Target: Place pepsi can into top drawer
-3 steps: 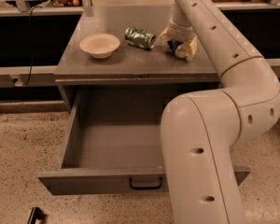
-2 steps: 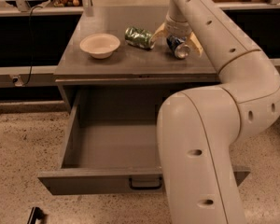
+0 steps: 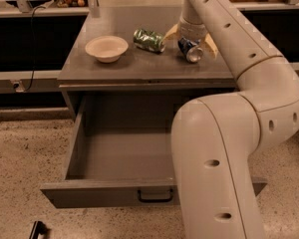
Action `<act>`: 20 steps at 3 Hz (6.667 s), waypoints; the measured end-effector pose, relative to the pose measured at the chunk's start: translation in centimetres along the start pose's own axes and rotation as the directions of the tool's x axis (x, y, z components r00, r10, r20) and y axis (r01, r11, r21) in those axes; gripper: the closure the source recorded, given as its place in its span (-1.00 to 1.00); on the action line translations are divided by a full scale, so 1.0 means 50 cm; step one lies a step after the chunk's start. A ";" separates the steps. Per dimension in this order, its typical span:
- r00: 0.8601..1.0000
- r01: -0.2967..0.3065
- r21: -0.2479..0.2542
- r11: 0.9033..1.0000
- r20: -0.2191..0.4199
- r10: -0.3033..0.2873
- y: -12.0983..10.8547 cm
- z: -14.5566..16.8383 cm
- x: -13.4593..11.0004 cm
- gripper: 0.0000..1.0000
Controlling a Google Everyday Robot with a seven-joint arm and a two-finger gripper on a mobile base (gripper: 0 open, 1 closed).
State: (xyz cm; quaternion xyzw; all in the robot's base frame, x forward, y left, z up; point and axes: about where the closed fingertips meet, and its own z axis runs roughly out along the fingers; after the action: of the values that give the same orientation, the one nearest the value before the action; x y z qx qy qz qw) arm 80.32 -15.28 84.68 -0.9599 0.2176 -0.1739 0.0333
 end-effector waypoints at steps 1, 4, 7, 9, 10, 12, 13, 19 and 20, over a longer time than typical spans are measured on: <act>0.986 0.168 -0.015 0.986 -0.013 -0.168 0.005 -0.027 0.005 -1.00; 0.894 0.448 0.002 0.894 0.024 -0.448 0.043 -0.018 0.007 -1.00; 0.825 0.565 0.039 0.824 0.003 -0.566 0.013 0.026 0.011 0.32; 0.797 0.601 0.185 0.777 -0.075 -0.599 -0.008 -0.093 -0.032 1.00; 0.833 0.553 0.265 0.790 -0.151 -0.533 0.042 -0.234 -0.077 1.00; 0.887 0.447 0.351 0.823 -0.052 -0.459 0.187 -0.278 -0.222 1.00; 0.894 0.413 0.410 0.813 -0.014 -0.447 0.149 -0.203 -0.242 1.00; 0.787 0.430 0.525 0.734 0.179 -0.590 0.142 0.156 -0.636 -0.32; 0.822 0.416 0.520 0.746 0.135 -0.553 0.129 0.191 -0.619 -0.78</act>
Offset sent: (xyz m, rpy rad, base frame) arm -0.0157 -0.0293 0.0457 -0.1799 0.0464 0.4448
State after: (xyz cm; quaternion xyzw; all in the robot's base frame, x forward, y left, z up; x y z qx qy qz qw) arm 54.87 -7.92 64.92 -0.9602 -0.0975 -0.0857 0.2473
